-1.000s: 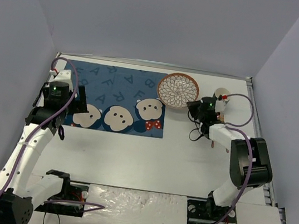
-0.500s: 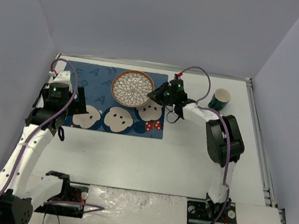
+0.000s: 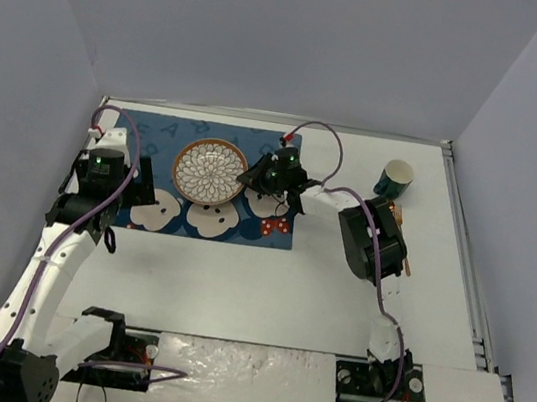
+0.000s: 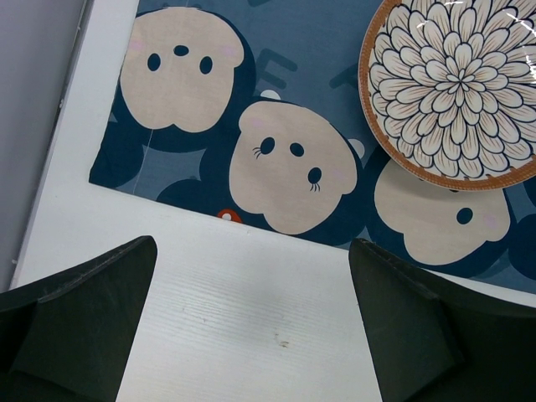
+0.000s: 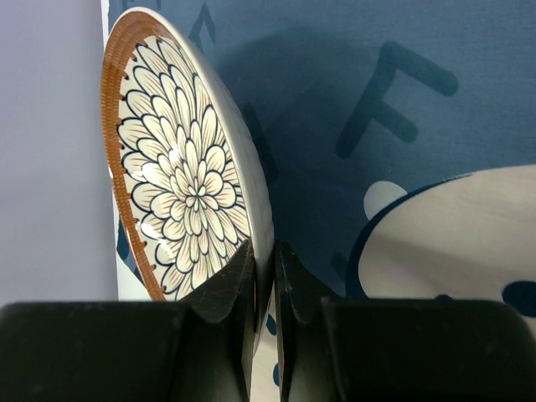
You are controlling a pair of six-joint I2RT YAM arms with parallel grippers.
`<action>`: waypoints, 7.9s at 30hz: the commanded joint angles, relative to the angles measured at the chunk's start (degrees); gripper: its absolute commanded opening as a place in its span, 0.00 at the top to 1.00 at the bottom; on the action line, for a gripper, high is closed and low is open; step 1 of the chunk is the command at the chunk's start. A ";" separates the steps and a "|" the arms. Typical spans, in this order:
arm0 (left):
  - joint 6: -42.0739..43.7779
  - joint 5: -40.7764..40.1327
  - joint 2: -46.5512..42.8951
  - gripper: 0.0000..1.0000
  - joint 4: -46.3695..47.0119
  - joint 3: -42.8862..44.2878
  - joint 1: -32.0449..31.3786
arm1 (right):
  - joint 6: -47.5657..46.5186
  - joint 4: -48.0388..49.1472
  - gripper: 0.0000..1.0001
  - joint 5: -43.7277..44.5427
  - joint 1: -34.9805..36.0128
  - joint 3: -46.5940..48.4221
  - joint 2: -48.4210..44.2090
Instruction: Set the dinner table for one person
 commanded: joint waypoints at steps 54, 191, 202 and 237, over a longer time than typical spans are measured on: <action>-1.19 -2.14 -0.43 0.03 0.45 2.44 -1.05 | 9.48 13.78 0.54 5.77 4.88 12.02 6.50; -1.18 -2.67 3.23 0.03 -0.12 2.96 -0.87 | -66.14 -14.13 1.00 -3.53 -13.45 26.84 -1.66; -1.02 -2.58 3.56 0.03 -0.20 2.96 -0.87 | -66.83 -16.76 1.00 -2.74 -12.38 32.40 2.77; -1.02 -2.23 2.87 0.03 -0.20 3.14 -0.87 | -65.43 -19.46 0.56 3.30 -11.63 29.99 2.75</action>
